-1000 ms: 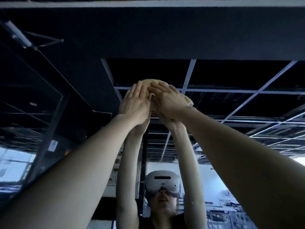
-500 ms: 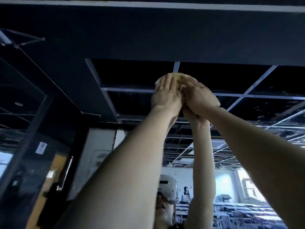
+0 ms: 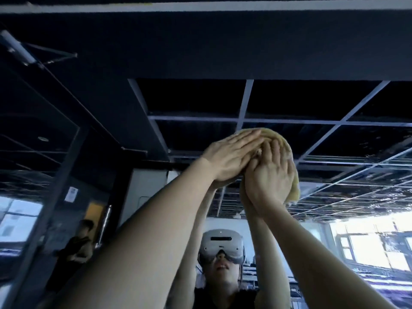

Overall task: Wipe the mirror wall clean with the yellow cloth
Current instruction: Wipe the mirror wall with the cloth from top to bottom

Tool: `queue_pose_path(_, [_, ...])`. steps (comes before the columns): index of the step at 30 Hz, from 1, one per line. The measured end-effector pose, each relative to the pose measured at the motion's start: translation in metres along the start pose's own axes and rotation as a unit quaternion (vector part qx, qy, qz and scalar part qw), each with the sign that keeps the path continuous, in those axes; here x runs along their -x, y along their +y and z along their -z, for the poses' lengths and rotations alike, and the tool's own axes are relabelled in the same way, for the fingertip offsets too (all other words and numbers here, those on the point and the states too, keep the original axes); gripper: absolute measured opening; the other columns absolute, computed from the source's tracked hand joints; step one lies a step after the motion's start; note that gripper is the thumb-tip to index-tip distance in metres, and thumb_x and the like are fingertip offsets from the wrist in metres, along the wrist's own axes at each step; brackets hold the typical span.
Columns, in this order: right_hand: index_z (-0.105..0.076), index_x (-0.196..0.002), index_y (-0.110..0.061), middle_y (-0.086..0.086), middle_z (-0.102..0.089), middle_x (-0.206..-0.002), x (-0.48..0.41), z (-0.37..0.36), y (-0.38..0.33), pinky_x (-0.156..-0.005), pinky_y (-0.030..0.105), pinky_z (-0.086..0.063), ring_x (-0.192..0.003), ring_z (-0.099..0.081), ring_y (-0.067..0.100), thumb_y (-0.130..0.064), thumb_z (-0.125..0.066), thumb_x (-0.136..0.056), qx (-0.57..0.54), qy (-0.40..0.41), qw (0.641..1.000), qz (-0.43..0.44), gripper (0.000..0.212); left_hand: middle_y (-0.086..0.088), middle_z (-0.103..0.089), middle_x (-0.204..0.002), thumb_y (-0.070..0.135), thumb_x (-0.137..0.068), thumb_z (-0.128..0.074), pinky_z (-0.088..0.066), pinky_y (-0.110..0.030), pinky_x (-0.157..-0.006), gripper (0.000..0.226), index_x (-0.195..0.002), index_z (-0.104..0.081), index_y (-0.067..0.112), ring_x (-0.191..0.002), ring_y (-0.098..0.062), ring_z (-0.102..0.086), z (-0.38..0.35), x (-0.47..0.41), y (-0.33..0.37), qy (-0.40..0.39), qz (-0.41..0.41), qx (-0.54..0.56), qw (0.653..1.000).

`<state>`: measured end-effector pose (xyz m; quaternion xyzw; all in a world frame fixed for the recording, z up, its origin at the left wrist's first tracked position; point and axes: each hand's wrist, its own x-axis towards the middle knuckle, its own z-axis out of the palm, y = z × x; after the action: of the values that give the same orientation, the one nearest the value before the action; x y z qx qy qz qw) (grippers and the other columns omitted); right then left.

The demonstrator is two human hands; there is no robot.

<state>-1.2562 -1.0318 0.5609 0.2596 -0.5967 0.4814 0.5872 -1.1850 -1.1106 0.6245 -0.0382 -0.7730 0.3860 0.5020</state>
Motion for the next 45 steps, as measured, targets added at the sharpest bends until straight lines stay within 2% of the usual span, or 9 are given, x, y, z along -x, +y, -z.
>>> queue_pose_path(7, [-0.007, -0.152, -0.02, 0.0, -0.001, -0.16, 0.048, -0.04, -0.099, -0.115, 0.029, 0.009, -0.146, 0.006, 0.016, -0.037, -0.01, -0.097, -0.03, -0.125, 0.986, 0.105, 0.057, 0.01, 0.013, -0.148, 0.044, -0.088, 0.003, 0.009, -0.018, -0.114, 0.056, -0.14, 0.009, 0.022, -0.137, 0.001, 0.008, -0.001, 0.119, -0.073, 0.042, 0.095, 0.036, 0.994])
queue_pose_path(11, [-0.017, -0.151, -0.019, 0.003, -0.013, -0.159, 0.064, -0.051, -0.123, -0.115, 0.029, 0.008, -0.146, -0.002, 0.017, -0.039, 0.005, -0.087, -0.025, -0.16, 0.957, 0.242, 0.071, 0.0, 0.015, -0.155, 0.042, -0.089, 0.008, 0.002, -0.03, -0.118, 0.065, -0.148, 0.007, 0.015, -0.143, -0.011, 0.013, -0.024, 0.171, -0.079, 0.043, 0.235, -0.027, 0.971])
queue_pose_path(16, [-0.044, -0.141, -0.015, 0.006, -0.038, -0.149, 0.057, -0.045, -0.109, -0.114, 0.033, -0.007, -0.141, -0.027, 0.023, -0.039, -0.008, -0.088, -0.009, -0.181, 0.903, 0.389, 0.068, -0.005, 0.013, -0.157, 0.041, -0.095, 0.005, 0.017, -0.02, -0.112, 0.062, -0.15, 0.005, 0.011, -0.144, -0.014, 0.013, -0.038, 0.178, -0.033, 0.1, 0.423, 0.017, 0.901])
queue_pose_path(19, [-0.038, -0.144, -0.021, -0.001, -0.032, -0.153, 0.044, -0.03, -0.095, -0.113, 0.029, -0.005, -0.143, -0.022, 0.018, -0.046, -0.005, -0.087, 0.003, -0.232, 0.863, 0.45, 0.071, -0.006, 0.012, -0.157, 0.042, -0.094, 0.003, 0.023, -0.014, -0.105, 0.064, -0.149, 0.005, 0.01, -0.144, -0.014, 0.01, -0.033, 0.167, 0.006, 0.146, 0.504, 0.078, 0.848])
queue_pose_path(27, [-0.039, -0.143, -0.027, -0.01, -0.03, -0.152, 0.019, 0.007, -0.018, -0.114, 0.025, -0.005, -0.143, -0.02, 0.009, -0.053, -0.005, -0.073, -0.009, -0.313, 0.808, 0.499, 0.082, -0.007, 0.009, -0.155, 0.044, -0.085, 0.003, 0.011, -0.027, -0.114, 0.073, -0.147, 0.001, 0.006, -0.144, -0.018, 0.007, -0.046, 0.122, 0.107, 0.215, 0.547, 0.118, 0.8])
queue_pose_path(33, [-0.056, -0.131, -0.024, -0.005, -0.05, -0.141, -0.004, 0.053, 0.083, -0.112, 0.039, -0.03, -0.133, -0.042, 0.017, -0.039, -0.03, -0.08, -0.032, -0.287, 0.829, 0.479, 0.06, -0.013, -0.005, -0.156, 0.031, -0.093, -0.021, -0.002, -0.037, -0.118, 0.063, -0.148, -0.006, 0.004, -0.145, -0.024, -0.004, -0.061, 0.058, 0.19, 0.201, 0.532, 0.122, 0.814])
queue_pose_path(37, [-0.058, -0.13, -0.021, 0.0, -0.053, -0.138, -0.016, 0.083, 0.155, -0.105, 0.045, -0.039, -0.129, -0.048, 0.021, -0.031, -0.039, -0.079, -0.024, -0.242, 0.853, 0.462, 0.055, -0.013, -0.009, -0.156, 0.029, -0.096, -0.029, -0.006, -0.038, -0.116, 0.06, -0.148, -0.008, 0.006, -0.144, -0.024, -0.008, -0.062, 0.021, 0.237, 0.172, 0.458, 0.131, 0.862])
queue_pose_path(41, [-0.044, -0.141, -0.018, 0.003, -0.042, -0.147, -0.026, 0.099, 0.201, -0.109, 0.045, -0.036, -0.137, -0.037, 0.023, -0.034, -0.038, -0.087, 0.001, -0.228, 0.868, 0.442, 0.056, -0.014, -0.018, -0.154, 0.03, -0.094, -0.022, -0.011, -0.038, -0.113, 0.059, -0.146, -0.017, 0.003, -0.143, -0.027, -0.016, -0.058, 0.005, 0.225, 0.102, 0.306, 0.057, 0.945])
queue_pose_path(45, [-0.039, -0.144, -0.019, 0.003, -0.037, -0.15, -0.069, 0.087, 0.176, -0.116, 0.035, -0.021, -0.139, -0.032, 0.022, -0.04, -0.022, -0.088, 0.005, -0.197, 0.908, 0.371, 0.062, -0.007, 0.001, -0.156, 0.035, -0.098, -0.011, 0.005, -0.033, -0.116, 0.056, -0.148, -0.004, 0.011, -0.145, -0.022, 0.0, -0.033, -0.036, 0.163, 0.071, 0.239, -0.005, 0.968])
